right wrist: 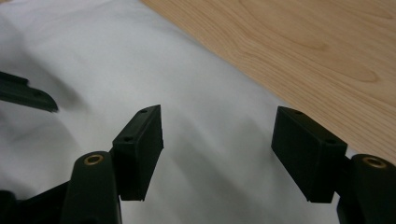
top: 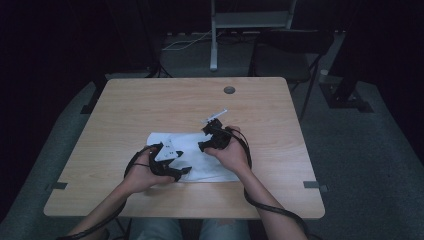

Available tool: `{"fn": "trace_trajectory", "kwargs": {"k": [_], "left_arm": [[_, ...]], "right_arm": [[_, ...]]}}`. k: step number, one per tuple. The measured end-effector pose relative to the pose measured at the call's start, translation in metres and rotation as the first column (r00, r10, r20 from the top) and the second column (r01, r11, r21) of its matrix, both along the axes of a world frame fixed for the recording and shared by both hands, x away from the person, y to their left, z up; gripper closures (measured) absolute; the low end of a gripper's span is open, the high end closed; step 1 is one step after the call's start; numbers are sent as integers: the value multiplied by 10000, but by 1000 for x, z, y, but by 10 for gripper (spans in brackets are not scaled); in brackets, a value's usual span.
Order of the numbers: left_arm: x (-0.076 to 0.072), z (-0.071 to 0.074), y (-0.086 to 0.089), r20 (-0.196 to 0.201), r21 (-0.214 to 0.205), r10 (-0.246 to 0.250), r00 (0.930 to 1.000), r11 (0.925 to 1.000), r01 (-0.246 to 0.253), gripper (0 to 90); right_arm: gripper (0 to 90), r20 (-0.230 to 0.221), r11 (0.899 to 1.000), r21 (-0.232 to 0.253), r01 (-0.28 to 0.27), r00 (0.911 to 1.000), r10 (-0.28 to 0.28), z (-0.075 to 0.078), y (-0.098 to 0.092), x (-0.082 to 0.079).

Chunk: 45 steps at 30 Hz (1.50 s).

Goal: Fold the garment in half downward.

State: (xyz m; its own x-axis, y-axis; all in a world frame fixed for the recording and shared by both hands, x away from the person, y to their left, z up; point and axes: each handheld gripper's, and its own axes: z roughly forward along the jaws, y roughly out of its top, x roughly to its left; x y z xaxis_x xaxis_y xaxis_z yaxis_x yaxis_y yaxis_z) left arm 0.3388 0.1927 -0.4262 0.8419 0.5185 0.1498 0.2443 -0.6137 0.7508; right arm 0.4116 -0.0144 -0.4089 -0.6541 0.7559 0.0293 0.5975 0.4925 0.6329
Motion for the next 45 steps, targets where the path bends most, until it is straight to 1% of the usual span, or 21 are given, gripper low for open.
{"fn": "trace_trajectory", "kwargs": {"k": [1,2,4,9,12,16,17,18,19,21,23,25,26,27,28,29,32,34,37,41,45], "left_arm": [[2,2,2,31,-9,90,10000,10000,-90,365],[6,5,5,39,-105,238,9997,9997,-237,364],[7,7,8,26,-143,305,9995,9994,-304,361],[8,7,11,-69,-90,381,9992,9992,-382,341],[9,8,13,-107,-104,515,9986,9986,-516,317],[16,13,13,-104,-267,644,9979,9976,-647,316],[20,15,12,-90,-320,671,9977,9972,-674,316],[20,15,12,-90,-320,671,9977,9972,-674,316],[24,18,12,-130,-364,728,9973,9967,-732,316],[35,22,12,-175,-460,894,9958,9949,-901,317],[44,22,12,-311,-620,1011,9944,9928,-1029,316],[53,20,13,-323,-511,1248,9917,9907,-1263,317],[53,20,13,-323,-511,1248,9917,9907,-1263,316],[59,18,12,-419,-488,1409,9891,9885,-1429,316],[62,16,12,-448,-455,1521,9874,9870,-1541,317],[64,14,11,-468,-412,1582,9863,9862,-1602,316],[70,7,9,-494,-81,1886,9808,9819,-1893,317],[72,2,8,-497,111,1944,9797,9809,-1941,317],[73,-2,8,-620,274,1872,9804,9822,-1858,317],[73,-7,9,-724,363,1827,9805,9829,-1805,318],[73,-9,9,-799,221,1880,9789,9822,-1868,317]], "right_arm": [[332,0,10000,0,0,10000,0,0,0,0],[331,-109,9999,-106,7,9999,-9,-4,3,3],[331,-160,9998,-216,42,9999,-46,-8,5,5],[328,-253,9995,-311,46,9997,-54,-14,7,8],[319,-184,9994,-354,18,9998,-24,-16,7,8],[288,-56,9987,-515,-60,10000,57,-17,10,6],[282,-78,9988,-488,-44,10000,40,-17,10,6],[282,-78,9988,-488,-44,10000,40,-17,10,6],[276,-105,9995,-323,-4,9999,1,-16,9,6],[257,126,9996,69,267,9996,-268,-10,4,3],[236,271,9983,251,527,9982,-534,-5,-3,0],[220,351,9966,331,757,9964,-768,-2,-10,-3],[220,351,9966,331,757,9964,-768,-2,-10,-3],[217,328,9958,290,872,9956,-881,-2,-13,-4],[215,338,9938,234,1084,9935,-1091,-3,-18,-4],[214,297,9930,220,1162,9927,-1168,-4,-21,-4],[213,121,9916,157,1280,9917,-1282,-9,-25,-2],[213,13,9914,129,1305,9914,-1305,-13,-26,-2],[213,-95,9920,67,1259,9920,-1258,-17,-26,-2],[210,-147,9921,54,1254,9920,-1253,-21,-25,-2],[210,-120,9921,55,1251,9921,-1251,-21,-25,-2]]}}
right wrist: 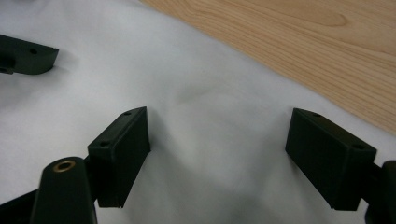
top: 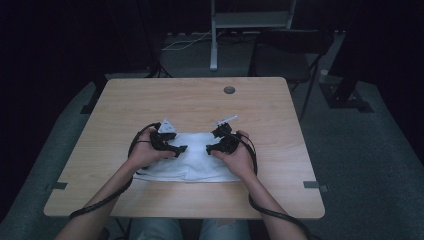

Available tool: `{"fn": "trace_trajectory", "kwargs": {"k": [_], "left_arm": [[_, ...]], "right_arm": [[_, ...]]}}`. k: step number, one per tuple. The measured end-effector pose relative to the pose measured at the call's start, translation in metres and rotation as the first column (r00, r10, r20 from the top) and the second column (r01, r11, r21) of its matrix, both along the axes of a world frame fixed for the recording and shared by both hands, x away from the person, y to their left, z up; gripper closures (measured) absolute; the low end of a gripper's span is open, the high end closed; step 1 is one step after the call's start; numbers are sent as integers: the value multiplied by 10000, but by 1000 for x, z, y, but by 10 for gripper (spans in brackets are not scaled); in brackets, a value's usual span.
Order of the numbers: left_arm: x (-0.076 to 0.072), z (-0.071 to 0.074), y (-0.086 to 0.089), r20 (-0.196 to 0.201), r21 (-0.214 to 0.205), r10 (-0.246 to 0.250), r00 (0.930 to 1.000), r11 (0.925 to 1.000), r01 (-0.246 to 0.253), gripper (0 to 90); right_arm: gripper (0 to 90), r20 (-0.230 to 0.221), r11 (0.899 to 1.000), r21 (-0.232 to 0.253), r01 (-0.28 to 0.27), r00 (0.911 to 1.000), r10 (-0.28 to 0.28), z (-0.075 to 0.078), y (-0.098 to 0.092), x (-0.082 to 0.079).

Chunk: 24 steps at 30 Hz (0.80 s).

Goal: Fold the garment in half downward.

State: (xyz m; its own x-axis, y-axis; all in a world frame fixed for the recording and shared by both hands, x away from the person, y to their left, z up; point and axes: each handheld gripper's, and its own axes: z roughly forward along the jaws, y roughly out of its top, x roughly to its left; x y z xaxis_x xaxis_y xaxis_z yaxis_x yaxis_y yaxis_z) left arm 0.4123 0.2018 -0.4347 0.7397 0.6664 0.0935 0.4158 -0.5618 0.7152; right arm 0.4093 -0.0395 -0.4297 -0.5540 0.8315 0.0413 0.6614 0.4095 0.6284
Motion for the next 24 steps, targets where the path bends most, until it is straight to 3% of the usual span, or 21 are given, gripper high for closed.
{"fn": "trace_trajectory", "kwargs": {"k": [4,8,11,16,24], "left_arm": [[-1,2,1,-13,-17,3,10000,10000,-3,317],[-9,8,11,127,-432,5,9999,9991,1,310],[-24,13,25,325,-300,-81,9994,9995,90,309],[-53,12,49,189,18,-275,9994,9996,275,309],[-78,3,68,123,207,-69,9999,9998,66,309]], "right_arm": [[210,45,10000,24,5,10000,-5,0,-1,-1],[210,241,9997,167,-180,9996,176,7,-6,-11],[210,222,9992,23,-406,9989,406,10,-14,-24],[209,66,9970,-207,-748,9972,750,12,-30,-49],[209,46,9937,-749,-831,9965,836,3,-41,-77]]}}
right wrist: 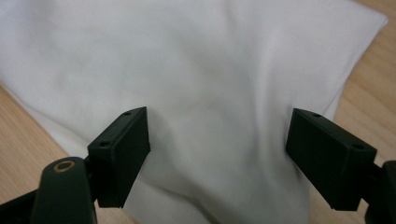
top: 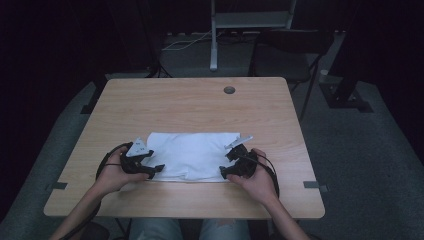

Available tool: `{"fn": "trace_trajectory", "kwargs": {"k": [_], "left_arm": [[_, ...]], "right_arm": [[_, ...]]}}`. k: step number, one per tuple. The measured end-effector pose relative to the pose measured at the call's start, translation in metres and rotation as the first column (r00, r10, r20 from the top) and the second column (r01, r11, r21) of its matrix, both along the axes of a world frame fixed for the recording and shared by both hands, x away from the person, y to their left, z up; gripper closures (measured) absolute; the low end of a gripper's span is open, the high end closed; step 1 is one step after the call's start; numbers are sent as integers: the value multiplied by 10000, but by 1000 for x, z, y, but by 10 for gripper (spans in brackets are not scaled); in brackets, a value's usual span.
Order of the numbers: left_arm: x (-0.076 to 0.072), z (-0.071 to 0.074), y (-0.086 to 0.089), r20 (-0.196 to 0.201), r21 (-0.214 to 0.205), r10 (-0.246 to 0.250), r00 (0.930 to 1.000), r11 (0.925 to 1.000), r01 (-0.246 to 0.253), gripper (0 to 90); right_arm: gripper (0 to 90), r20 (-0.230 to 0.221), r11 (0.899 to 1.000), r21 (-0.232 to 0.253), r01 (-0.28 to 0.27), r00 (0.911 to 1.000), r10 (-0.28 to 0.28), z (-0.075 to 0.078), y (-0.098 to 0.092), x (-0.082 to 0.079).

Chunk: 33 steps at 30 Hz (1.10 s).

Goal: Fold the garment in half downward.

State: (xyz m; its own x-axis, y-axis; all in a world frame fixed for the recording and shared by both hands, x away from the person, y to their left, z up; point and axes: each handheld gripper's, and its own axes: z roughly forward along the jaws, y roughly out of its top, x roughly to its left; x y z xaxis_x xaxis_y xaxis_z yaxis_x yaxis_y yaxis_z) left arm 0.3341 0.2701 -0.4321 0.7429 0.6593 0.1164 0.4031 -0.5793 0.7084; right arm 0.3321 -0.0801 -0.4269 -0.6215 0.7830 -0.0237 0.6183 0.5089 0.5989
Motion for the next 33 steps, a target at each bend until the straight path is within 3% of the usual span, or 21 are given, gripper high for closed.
{"fn": "trace_trajectory", "kwargs": {"k": [7,13,23,33], "left_arm": [[2,-3,1,-108,-212,176,9998,9996,-178,309],[8,-4,1,-182,-281,190,9997,9994,-196,309],[18,-5,1,-238,-486,344,9991,9982,-356,309],[26,-3,-5,-75,-266,385,9992,9989,-387,309]], "right_arm": [[210,-74,9994,315,113,9999,-111,-4,-3,0],[212,142,9985,525,152,9998,-160,-6,-10,1],[213,201,9981,546,290,9993,-301,-7,-17,10],[215,178,9970,528,562,9982,-572,-6,-19,16]]}}
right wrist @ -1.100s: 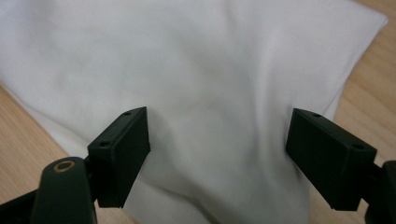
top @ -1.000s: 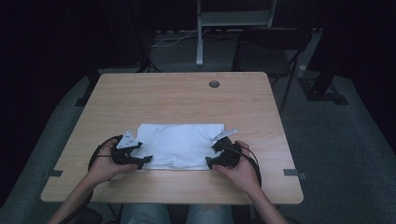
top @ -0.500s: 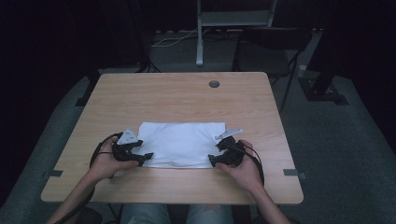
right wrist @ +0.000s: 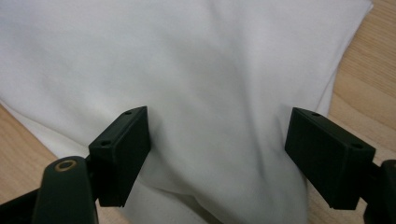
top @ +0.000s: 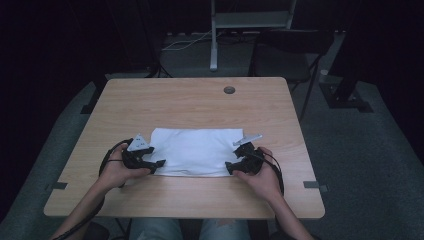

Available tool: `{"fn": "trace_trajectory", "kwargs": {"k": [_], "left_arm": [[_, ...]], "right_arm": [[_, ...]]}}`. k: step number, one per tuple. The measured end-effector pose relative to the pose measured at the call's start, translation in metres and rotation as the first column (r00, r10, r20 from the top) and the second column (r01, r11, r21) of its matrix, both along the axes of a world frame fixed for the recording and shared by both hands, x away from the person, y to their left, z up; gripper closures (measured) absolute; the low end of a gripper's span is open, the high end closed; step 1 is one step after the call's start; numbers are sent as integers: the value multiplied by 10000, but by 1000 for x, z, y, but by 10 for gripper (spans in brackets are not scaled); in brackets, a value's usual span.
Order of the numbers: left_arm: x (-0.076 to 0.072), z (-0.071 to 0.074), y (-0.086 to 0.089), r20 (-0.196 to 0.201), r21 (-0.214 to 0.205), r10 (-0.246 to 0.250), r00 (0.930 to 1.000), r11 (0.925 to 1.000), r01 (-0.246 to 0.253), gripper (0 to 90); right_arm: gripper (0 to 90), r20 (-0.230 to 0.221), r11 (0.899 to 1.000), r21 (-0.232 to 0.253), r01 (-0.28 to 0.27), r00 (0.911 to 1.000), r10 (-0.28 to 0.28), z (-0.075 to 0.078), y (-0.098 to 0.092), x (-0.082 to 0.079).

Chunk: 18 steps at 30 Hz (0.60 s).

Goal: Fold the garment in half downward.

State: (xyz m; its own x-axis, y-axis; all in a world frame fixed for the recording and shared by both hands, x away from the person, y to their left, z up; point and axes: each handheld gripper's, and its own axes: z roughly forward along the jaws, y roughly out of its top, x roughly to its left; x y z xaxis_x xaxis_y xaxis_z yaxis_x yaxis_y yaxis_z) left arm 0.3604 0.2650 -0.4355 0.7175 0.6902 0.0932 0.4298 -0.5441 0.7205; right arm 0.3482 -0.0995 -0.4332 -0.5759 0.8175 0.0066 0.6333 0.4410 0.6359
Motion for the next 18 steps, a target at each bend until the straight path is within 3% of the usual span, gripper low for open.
{"fn": "trace_trajectory", "kwargs": {"k": [8,13,18], "left_arm": [[8,1,-5,41,89,23,10000,10000,-24,310],[11,0,-3,-96,-186,68,9999,9998,-69,309],[7,5,2,200,-506,76,9998,9987,-66,299]], "right_arm": [[214,8,10000,14,95,10000,-95,0,-3,8],[213,4,9999,31,142,9999,-142,0,-3,10],[205,54,9997,234,74,10000,-75,1,-2,9]]}}
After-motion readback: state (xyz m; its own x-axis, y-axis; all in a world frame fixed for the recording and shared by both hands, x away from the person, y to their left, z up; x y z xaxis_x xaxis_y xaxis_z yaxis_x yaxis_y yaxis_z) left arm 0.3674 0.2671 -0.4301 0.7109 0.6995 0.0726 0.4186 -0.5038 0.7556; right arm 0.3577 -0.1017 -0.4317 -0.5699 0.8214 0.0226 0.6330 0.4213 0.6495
